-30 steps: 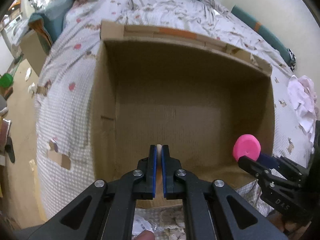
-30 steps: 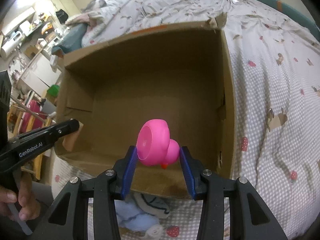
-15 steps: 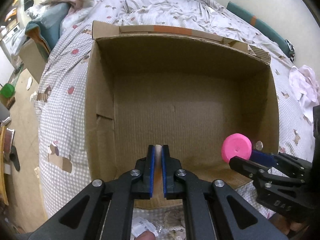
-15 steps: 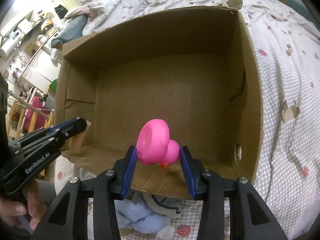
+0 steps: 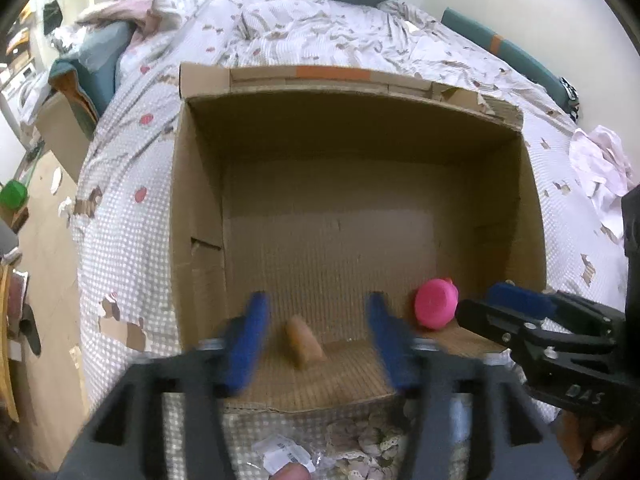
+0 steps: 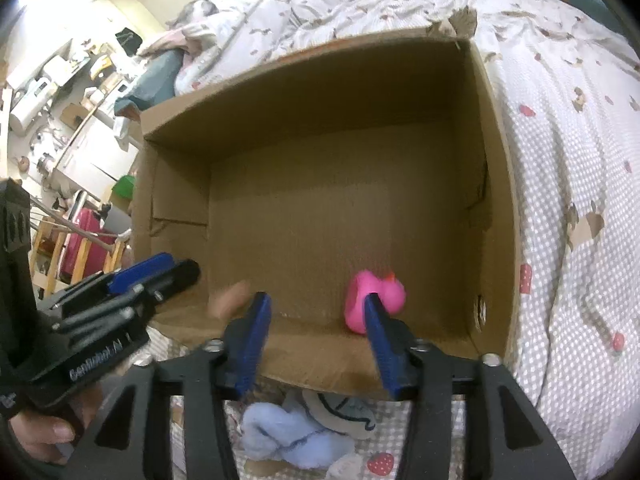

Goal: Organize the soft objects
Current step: 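Carry the pink duck into the box with the right gripper while the left drops the tan cylinder in, then withdraw both grippers from the box toward the remaining items, then grasp the clear plastic bag with the left gripper while the right gripper grasps the white sock, then carry the white sock into the box with the right gripper while the left drops the bag in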

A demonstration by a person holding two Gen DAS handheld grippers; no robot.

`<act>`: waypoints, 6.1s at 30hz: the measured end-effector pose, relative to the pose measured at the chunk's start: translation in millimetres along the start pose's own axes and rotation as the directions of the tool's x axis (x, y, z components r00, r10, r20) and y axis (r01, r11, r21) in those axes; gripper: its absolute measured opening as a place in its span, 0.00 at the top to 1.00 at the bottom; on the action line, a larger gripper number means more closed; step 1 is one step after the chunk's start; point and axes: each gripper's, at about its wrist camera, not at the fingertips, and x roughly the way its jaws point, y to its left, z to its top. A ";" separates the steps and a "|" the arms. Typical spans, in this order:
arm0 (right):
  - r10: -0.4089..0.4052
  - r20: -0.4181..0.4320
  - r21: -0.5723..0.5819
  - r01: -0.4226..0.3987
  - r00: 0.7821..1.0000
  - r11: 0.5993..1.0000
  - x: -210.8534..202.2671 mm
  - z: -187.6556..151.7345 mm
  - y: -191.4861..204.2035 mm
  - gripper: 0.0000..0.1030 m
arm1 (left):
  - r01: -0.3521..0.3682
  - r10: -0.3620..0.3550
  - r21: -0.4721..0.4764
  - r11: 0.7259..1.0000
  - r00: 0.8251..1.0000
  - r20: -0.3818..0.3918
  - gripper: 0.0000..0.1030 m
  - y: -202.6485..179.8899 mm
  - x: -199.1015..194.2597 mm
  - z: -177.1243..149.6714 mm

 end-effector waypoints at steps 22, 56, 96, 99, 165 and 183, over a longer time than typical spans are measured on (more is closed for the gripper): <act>-0.032 0.128 0.015 0.030 0.991 0.999 -51.2 -11.2 -0.6 0.24 | -0.075 0.075 0.011 0.997 0.996 0.053 0.12 8.3 -46.8 -32.6; -0.121 0.096 0.128 0.109 0.988 0.986 -82.8 -95.1 -21.9 0.24 | -0.142 0.129 -0.217 0.966 0.989 -0.076 0.12 70.8 -60.0 -110.9; -0.065 -0.142 0.219 0.096 0.988 0.971 -32.6 -102.5 -42.9 0.24 | 0.009 -0.048 -0.258 0.966 0.988 -0.146 0.95 60.9 -47.1 -110.8; -0.085 -0.243 0.135 0.121 0.966 0.983 -10.6 -111.2 -29.8 0.24 | 0.004 -0.045 -0.265 0.964 0.987 -0.151 0.95 63.2 -48.6 -114.5; -0.015 0.271 0.006 0.014 0.962 1.000 -130.1 -21.9 13.2 0.78 | -0.006 0.011 -0.066 0.998 0.997 0.075 0.95 25.0 -93.6 -9.4; -0.049 0.163 0.065 0.039 0.985 0.997 -59.5 -13.8 -20.6 0.78 | -0.022 0.023 -0.019 1.000 0.999 0.035 0.95 15.4 -9.9 -6.4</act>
